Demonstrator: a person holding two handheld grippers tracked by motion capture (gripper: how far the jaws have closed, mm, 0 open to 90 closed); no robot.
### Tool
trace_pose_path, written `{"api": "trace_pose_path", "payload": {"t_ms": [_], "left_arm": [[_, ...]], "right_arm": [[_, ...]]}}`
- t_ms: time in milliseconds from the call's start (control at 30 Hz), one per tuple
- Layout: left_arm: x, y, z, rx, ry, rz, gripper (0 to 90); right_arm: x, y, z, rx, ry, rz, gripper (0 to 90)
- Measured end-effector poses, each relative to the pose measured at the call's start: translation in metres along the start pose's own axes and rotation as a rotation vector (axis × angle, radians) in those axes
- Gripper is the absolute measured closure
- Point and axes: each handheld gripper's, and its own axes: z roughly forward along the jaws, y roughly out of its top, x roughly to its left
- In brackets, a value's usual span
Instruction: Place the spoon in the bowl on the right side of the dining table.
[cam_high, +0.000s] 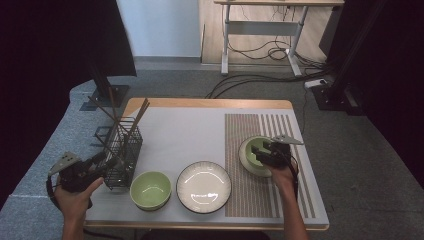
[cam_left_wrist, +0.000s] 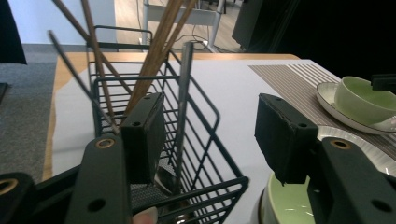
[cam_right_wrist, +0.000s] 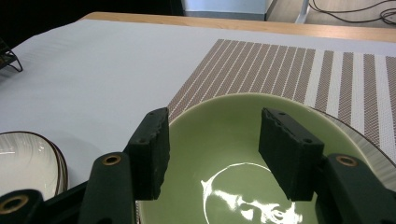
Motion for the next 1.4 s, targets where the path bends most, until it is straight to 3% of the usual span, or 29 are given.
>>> {"api": "trace_pose_path", "payload": {"t_ms": [533, 667, 833, 1067, 1267, 1400], "left_arm": [[0.021, 0.009, -0.001, 0.004, 0.024, -0.018, 43.3], [0.028, 0.011, 0.003, 0.015, 0.029, -0.011, 43.6], [0.037, 0.007, 0.01, 0.025, 0.026, -0.041, 44.1], [0.042, 0.015, 0.02, 0.044, 0.018, -0.021, 44.9], [0.049, 0.016, 0.03, 0.065, 0.026, -0.027, 45.6], [0.052, 0.016, 0.029, 0.061, 0.009, -0.037, 45.5]], "right_arm": [[-0.004, 0.0, -0.003, -0.009, 0.007, 0.016, 43.5], [-0.007, -0.001, -0.002, -0.004, 0.009, 0.028, 43.5], [-0.009, -0.002, -0.001, 0.001, 0.002, 0.037, 43.6], [-0.011, -0.002, -0.002, -0.004, 0.004, 0.047, 43.7], [-0.012, -0.002, -0.003, -0.005, 0.006, 0.052, 43.7], [-0.012, -0.002, -0.003, -0.006, 0.003, 0.053, 43.8]]}}
